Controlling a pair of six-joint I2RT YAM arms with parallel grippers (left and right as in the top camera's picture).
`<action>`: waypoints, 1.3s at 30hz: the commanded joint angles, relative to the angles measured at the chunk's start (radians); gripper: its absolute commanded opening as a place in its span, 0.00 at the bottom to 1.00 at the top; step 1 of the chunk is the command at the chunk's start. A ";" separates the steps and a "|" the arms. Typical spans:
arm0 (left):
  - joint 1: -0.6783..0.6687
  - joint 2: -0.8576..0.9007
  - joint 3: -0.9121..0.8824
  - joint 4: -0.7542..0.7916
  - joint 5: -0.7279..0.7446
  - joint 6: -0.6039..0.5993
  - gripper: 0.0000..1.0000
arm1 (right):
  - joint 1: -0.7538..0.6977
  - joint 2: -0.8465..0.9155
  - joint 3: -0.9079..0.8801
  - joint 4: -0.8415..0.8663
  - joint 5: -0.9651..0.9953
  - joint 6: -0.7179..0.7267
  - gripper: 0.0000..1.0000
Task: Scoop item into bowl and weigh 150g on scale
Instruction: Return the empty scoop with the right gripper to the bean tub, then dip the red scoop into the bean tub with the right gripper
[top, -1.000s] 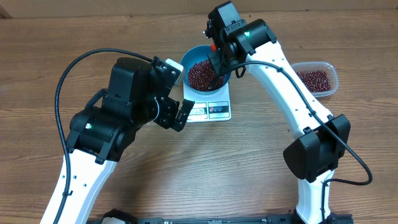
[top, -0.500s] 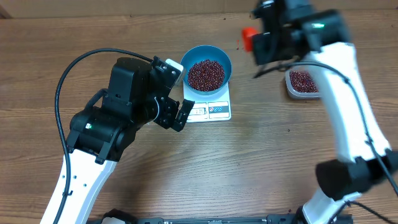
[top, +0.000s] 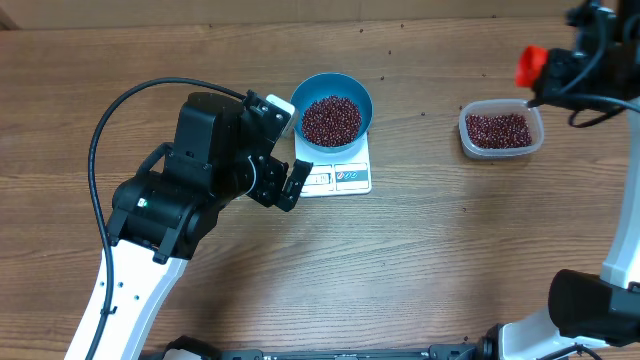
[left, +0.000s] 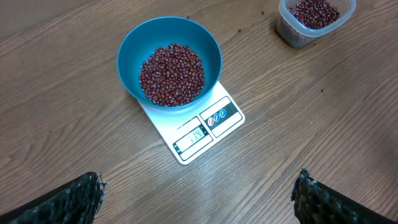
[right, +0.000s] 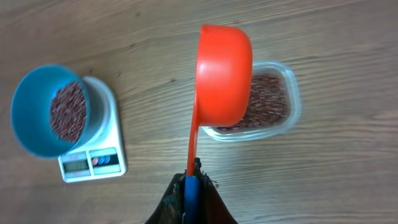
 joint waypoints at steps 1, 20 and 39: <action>0.005 0.003 0.018 0.000 -0.006 -0.005 0.99 | -0.031 0.008 -0.029 0.010 -0.017 0.018 0.04; 0.005 0.003 0.018 0.000 -0.006 -0.005 1.00 | -0.039 0.102 -0.516 0.348 0.058 0.021 0.04; 0.005 0.003 0.018 0.000 -0.006 -0.005 1.00 | -0.038 0.187 -0.642 0.463 -0.183 0.010 0.04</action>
